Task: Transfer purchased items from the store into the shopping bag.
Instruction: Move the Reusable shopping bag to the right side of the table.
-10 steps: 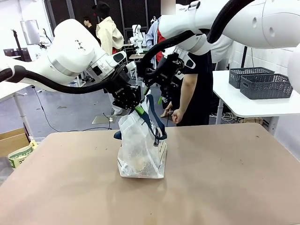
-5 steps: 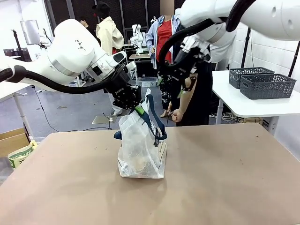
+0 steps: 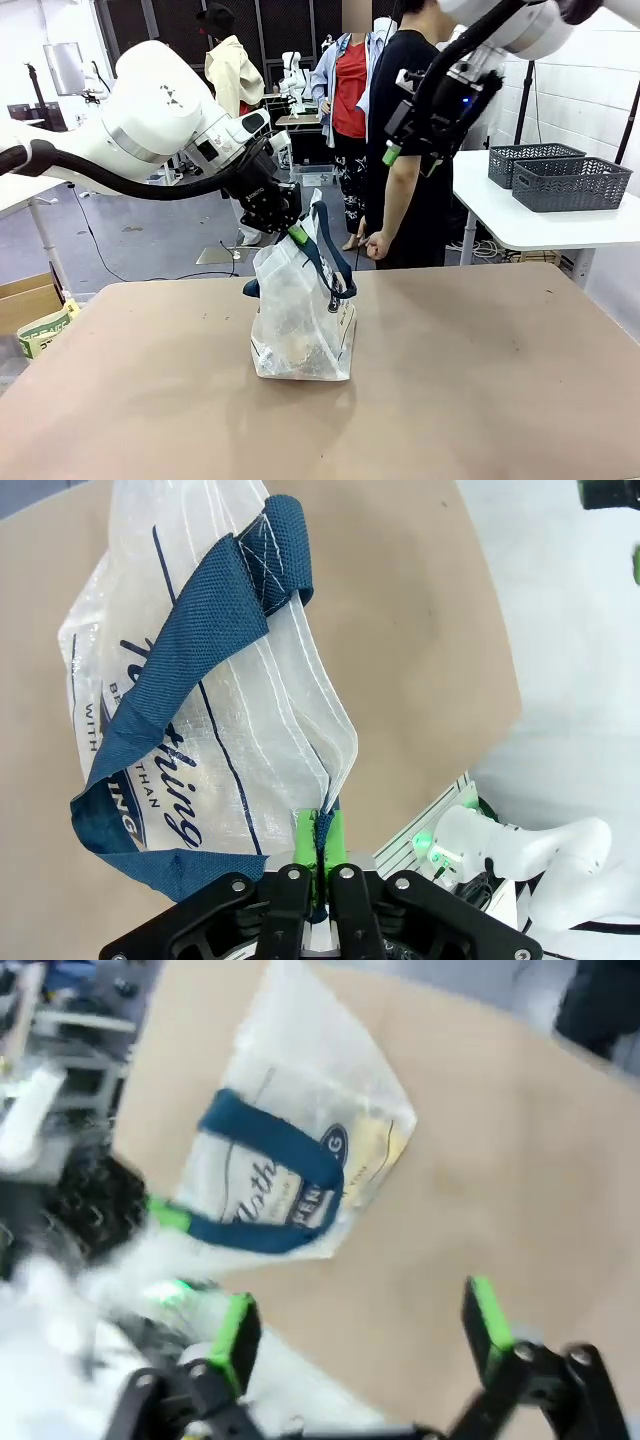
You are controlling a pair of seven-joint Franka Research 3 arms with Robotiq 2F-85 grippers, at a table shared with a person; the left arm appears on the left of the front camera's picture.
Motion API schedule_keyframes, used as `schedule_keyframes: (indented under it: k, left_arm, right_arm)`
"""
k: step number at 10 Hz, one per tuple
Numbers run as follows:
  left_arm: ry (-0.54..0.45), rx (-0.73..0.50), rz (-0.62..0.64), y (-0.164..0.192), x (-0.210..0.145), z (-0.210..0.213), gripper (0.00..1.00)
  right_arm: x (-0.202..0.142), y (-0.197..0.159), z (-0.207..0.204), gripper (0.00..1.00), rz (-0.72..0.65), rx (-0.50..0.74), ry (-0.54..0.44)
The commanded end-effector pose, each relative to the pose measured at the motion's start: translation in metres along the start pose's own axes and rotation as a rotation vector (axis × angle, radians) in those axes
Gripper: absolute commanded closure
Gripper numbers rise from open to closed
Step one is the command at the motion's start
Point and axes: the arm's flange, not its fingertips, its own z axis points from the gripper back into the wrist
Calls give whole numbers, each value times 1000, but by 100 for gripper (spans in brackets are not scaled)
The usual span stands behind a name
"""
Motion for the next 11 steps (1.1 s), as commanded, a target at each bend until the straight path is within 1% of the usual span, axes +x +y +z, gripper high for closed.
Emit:
schedule_keyframes:
  k: [1,2,3,7,8,9,10,11]
  left_arm:
    - [1,-7,-2,2,-1,0,100]
    - [1,-7,-2,2,-1,0,100]
    - [1,-7,-2,2,-1,0,100]
    - [1,-7,-2,2,-1,0,100]
    - [0,0,0,0,0,0,100]
    - [16,73,11,-9,2,6,100]
    - [29,135,32,-17,5,11,100]
    - [30,191,44,-25,8,15,100]
  right_arm:
    - [-38,-11,-10,0,231,116,-63]
    - [-25,-10,-14,0,-20,90,-134]
    - [-12,-3,4,0,131,22,-29]
    - [-12,-3,4,0,131,22,-29]
    - [-17,-3,2,0,136,32,-50]
    - [-28,1,5,0,245,53,-59]
    - [-39,0,8,0,359,102,-59]
    - [-45,-4,9,0,417,113,-63]
